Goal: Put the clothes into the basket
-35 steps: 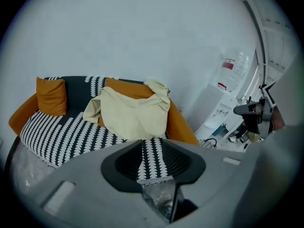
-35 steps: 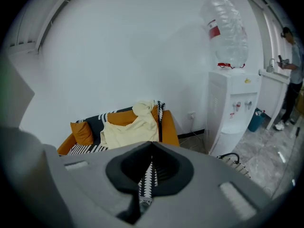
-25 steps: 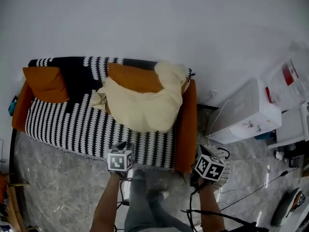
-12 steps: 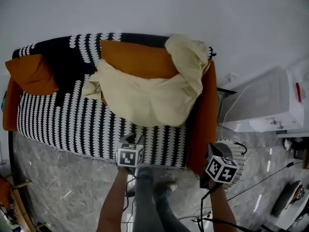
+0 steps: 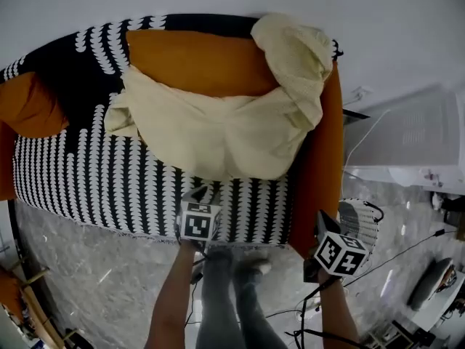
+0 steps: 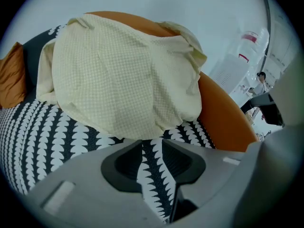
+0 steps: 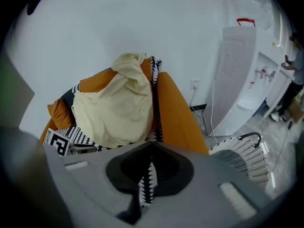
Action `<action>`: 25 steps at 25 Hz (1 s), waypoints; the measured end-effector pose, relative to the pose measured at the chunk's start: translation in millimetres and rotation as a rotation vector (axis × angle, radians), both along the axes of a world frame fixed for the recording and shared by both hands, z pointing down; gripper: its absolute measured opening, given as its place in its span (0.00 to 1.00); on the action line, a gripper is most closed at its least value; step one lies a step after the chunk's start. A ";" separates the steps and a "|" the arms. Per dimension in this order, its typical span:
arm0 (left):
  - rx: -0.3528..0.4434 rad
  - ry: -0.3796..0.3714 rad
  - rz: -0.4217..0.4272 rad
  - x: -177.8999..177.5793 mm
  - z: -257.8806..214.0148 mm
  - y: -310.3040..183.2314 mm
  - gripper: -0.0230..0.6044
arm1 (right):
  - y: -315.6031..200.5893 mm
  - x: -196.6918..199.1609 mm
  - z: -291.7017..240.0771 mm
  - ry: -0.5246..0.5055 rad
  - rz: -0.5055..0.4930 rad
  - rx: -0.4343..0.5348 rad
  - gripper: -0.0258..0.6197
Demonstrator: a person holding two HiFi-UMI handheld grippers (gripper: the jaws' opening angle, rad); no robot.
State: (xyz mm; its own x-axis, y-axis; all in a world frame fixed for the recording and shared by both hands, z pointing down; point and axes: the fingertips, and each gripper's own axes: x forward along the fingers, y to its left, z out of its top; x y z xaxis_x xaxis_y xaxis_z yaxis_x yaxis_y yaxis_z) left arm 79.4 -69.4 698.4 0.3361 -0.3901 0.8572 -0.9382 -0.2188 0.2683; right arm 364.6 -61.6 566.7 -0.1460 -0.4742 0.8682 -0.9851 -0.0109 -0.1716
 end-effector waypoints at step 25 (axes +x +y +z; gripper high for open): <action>-0.110 -0.089 0.132 3.6 70.1 -61.8 0.26 | -29.3 -39.4 80.9 -0.066 0.052 -0.129 0.04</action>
State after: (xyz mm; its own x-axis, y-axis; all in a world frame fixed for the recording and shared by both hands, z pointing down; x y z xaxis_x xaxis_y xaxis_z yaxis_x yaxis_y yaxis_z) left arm 83.0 -131.3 768.5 0.2994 -0.2496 0.9209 -0.9243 -0.3152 0.2150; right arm 325.2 -90.9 647.6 -0.1829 -0.3674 0.9119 -0.9693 -0.0875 -0.2296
